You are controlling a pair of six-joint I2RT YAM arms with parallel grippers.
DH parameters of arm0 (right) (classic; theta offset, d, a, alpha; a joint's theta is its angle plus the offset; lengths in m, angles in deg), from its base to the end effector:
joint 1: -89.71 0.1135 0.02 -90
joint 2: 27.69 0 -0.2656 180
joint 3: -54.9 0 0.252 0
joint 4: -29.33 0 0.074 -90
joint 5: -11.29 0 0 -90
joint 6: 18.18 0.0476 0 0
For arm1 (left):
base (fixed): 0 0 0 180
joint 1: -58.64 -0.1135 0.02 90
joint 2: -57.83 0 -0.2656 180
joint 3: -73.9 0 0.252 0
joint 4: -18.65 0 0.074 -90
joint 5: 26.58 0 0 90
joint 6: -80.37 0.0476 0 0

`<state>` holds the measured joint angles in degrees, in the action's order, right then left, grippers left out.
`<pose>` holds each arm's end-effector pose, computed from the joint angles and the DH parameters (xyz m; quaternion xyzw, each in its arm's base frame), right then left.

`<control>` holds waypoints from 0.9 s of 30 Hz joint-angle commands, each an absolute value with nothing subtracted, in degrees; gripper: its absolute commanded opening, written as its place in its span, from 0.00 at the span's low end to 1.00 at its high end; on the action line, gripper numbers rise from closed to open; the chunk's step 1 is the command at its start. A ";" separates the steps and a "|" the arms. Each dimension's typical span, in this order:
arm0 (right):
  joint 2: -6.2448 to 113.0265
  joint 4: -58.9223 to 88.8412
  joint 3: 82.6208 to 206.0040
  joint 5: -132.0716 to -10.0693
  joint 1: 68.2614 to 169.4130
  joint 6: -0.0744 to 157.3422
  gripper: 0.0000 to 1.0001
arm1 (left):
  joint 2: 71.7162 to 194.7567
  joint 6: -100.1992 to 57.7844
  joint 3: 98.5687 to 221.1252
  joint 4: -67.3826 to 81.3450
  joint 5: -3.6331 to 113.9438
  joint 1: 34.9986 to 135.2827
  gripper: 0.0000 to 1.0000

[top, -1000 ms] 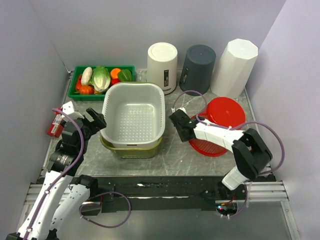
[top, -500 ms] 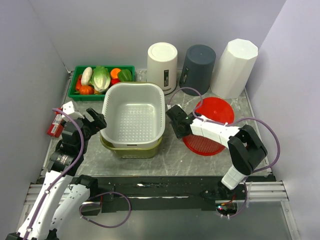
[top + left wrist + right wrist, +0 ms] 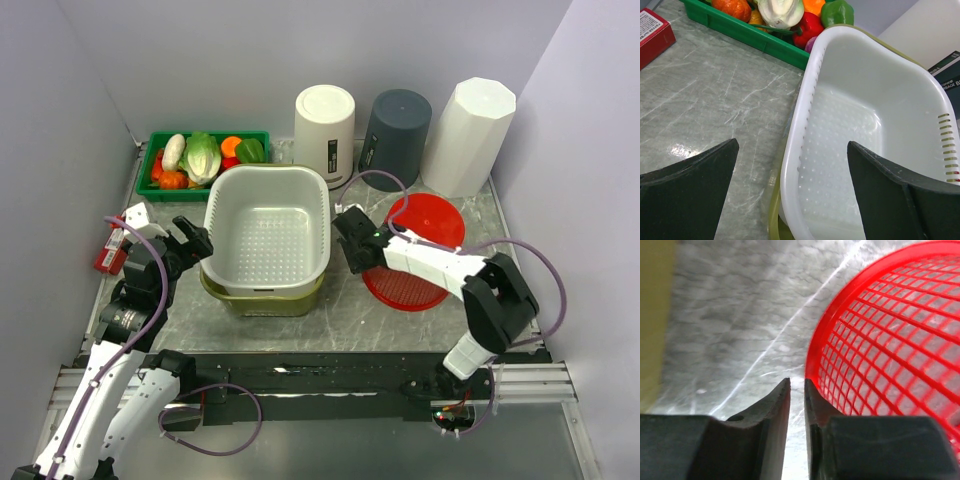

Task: Turn the large container upside down
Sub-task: Turn the container upside down at the center of the board.

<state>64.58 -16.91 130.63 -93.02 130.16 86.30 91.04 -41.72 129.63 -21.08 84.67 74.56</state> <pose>0.2565 0.2032 0.2003 -0.1881 0.9463 0.0003 0.2630 0.1429 -0.0228 0.3205 -0.2196 0.7679 -0.1017 0.5931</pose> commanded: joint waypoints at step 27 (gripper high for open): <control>29.17 -16.24 131.60 -111.93 128.04 90.71 1.00 | 90.79 -40.65 130.04 -19.55 84.24 74.46 0.96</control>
